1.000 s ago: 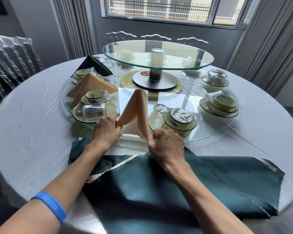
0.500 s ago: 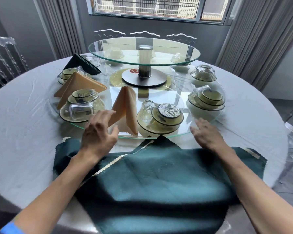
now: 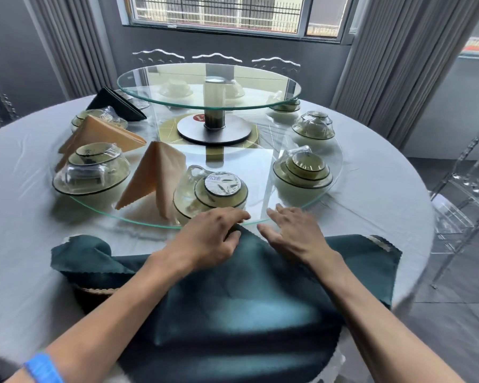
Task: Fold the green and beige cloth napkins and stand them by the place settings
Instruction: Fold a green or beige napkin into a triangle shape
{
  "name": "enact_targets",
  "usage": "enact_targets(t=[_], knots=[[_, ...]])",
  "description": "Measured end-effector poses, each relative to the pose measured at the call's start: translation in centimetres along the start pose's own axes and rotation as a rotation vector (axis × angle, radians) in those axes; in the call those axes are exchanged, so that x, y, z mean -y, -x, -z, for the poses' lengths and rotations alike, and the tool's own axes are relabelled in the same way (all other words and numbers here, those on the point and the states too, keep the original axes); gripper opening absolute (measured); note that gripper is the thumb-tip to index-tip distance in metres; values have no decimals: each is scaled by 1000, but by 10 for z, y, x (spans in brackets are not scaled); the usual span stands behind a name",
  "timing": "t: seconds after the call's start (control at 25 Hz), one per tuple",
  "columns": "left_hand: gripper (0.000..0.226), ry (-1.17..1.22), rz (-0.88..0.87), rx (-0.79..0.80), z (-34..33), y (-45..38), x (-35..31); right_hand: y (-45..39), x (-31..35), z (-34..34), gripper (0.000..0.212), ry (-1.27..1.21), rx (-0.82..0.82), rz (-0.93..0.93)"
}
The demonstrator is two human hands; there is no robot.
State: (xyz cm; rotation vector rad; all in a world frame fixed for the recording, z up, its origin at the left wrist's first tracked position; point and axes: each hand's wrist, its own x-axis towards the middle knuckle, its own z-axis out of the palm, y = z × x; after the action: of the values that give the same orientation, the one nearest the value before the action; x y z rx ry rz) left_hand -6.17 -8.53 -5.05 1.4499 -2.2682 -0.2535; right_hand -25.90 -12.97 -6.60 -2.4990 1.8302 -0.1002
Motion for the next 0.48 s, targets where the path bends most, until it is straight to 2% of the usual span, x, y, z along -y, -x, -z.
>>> enact_targets(t=[0.2,0.28,0.36,0.48], knots=[[46,-47,94,142,-7,-6,14,12,40,-6,84,-23,-16,131],[47,-35,173,191,-13,-7,25,15,52,-8,73,-94,11,201],[47,-70,260,163,-16,-3,34,18,59,-10,54,-250,52,300],[46,-133,363,131,-13,10,46,30,55,-20,44,-479,-40,303]])
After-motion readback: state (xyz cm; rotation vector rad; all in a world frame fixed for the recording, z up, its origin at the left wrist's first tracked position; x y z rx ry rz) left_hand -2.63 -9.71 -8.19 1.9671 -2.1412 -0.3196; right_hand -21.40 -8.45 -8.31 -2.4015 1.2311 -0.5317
